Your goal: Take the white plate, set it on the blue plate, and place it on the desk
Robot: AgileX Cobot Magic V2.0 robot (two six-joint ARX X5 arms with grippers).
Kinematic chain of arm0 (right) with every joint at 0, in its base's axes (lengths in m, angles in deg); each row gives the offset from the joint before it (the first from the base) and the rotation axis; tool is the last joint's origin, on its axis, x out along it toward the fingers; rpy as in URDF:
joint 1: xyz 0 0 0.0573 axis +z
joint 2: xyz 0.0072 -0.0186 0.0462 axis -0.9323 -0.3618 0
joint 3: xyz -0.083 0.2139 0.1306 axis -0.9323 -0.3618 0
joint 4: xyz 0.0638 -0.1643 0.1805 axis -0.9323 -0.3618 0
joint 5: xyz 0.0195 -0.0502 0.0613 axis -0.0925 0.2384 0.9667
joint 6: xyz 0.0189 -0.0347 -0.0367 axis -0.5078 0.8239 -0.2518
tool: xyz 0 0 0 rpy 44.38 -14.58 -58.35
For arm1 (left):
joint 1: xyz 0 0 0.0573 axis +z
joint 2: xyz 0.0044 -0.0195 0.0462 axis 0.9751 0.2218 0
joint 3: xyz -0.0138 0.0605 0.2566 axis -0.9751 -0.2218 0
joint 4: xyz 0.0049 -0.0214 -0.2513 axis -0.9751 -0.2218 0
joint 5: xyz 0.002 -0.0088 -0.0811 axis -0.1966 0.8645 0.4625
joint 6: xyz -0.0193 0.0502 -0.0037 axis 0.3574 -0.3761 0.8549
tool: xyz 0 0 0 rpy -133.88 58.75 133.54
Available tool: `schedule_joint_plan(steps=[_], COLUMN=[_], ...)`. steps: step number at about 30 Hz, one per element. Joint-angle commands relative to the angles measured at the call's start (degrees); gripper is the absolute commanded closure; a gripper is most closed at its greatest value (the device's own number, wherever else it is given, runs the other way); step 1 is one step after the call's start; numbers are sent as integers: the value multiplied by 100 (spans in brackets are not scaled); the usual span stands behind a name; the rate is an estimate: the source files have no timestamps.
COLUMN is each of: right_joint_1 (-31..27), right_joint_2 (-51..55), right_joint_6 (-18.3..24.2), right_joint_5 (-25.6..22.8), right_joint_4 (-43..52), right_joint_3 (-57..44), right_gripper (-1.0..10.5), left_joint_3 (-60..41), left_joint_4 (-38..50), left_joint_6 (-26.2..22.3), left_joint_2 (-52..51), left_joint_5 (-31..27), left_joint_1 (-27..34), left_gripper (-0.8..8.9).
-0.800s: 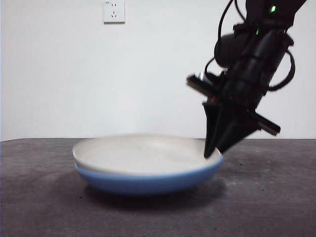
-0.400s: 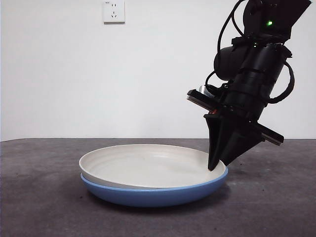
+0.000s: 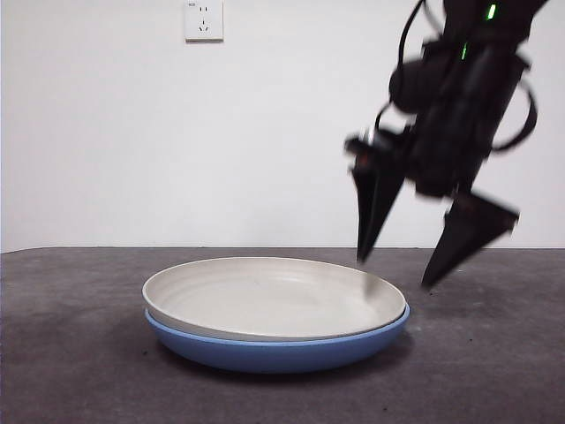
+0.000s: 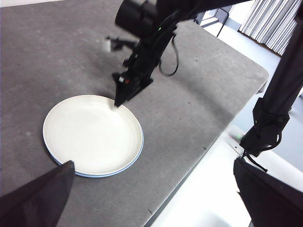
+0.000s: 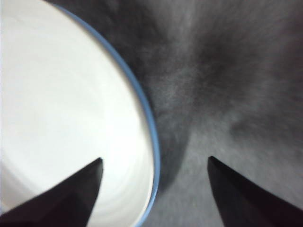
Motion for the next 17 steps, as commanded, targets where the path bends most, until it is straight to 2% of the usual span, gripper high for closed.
schedule_joint_plan(steps=[1, 6, 13, 17], right_joint_1=[26, 74, 442, 636], right_joint_2=[494, 1606, 3303, 4197], right_joint_6=[13, 151, 304, 293], right_joint_5=[-153, -470, -1027, -1091], right_joint_4=[-216, -837, -1862, -2361], right_joint_3=[197, 197, 197, 195], right_gripper=[481, 366, 365, 365], left_joint_3=[63, 63, 63, 63], left_joint_4=[66, 68, 70, 72], left_joint_6=[-50, -50, -48, -46], left_joint_2=[15, 15, 15, 15], left_joint_5=[17, 17, 17, 17], left_joint_1=[-28, -28, -28, -28], left_gripper=[211, 211, 211, 211])
